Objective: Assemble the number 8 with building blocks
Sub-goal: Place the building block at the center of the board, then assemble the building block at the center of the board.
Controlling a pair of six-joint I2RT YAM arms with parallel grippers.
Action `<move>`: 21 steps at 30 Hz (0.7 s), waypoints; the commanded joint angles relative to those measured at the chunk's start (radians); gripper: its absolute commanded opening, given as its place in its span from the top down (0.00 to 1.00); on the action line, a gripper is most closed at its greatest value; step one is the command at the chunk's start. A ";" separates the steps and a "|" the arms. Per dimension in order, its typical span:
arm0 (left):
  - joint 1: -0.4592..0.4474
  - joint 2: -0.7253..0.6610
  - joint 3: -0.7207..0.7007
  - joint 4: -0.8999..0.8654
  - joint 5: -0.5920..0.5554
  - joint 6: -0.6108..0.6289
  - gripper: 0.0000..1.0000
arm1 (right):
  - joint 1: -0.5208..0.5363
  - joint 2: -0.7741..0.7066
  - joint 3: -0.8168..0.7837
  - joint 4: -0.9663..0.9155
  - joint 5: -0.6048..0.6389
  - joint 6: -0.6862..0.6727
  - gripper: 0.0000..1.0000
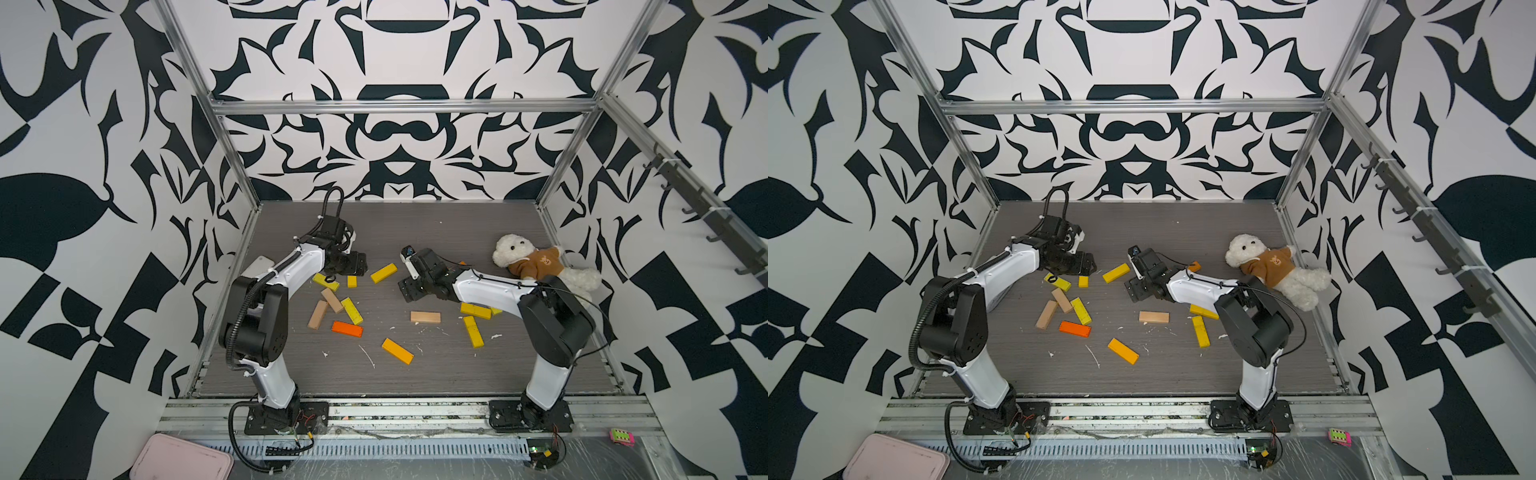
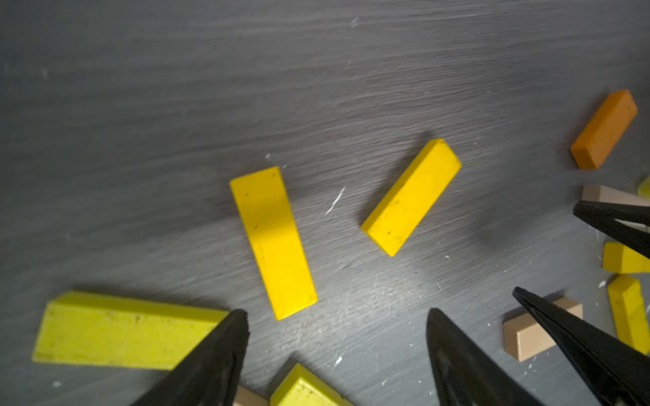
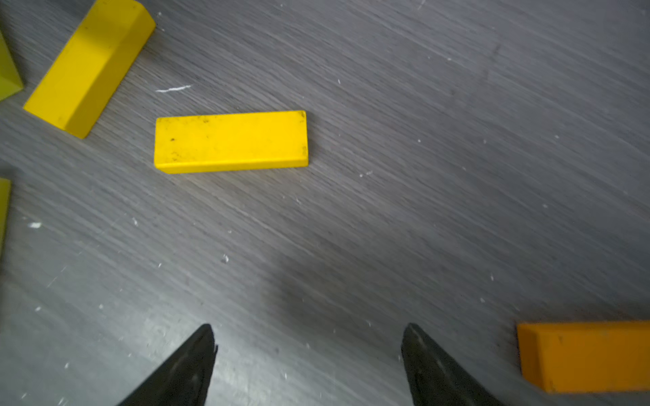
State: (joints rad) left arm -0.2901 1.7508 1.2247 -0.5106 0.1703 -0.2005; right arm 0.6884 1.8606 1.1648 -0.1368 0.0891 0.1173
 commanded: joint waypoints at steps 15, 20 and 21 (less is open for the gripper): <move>0.098 0.010 -0.040 0.086 0.130 -0.275 0.01 | -0.010 0.263 0.319 -0.081 -0.023 -0.091 0.13; 0.101 0.027 -0.033 0.096 0.137 -0.274 0.01 | -0.009 0.299 0.363 -0.093 -0.061 -0.077 0.15; 0.100 0.031 -0.030 0.096 0.139 -0.275 0.01 | -0.007 0.304 0.371 -0.095 -0.068 -0.073 0.17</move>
State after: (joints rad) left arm -0.1917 1.7611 1.1774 -0.4232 0.2840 -0.4541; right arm 0.6800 2.1578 1.4971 -0.1951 0.0513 0.0422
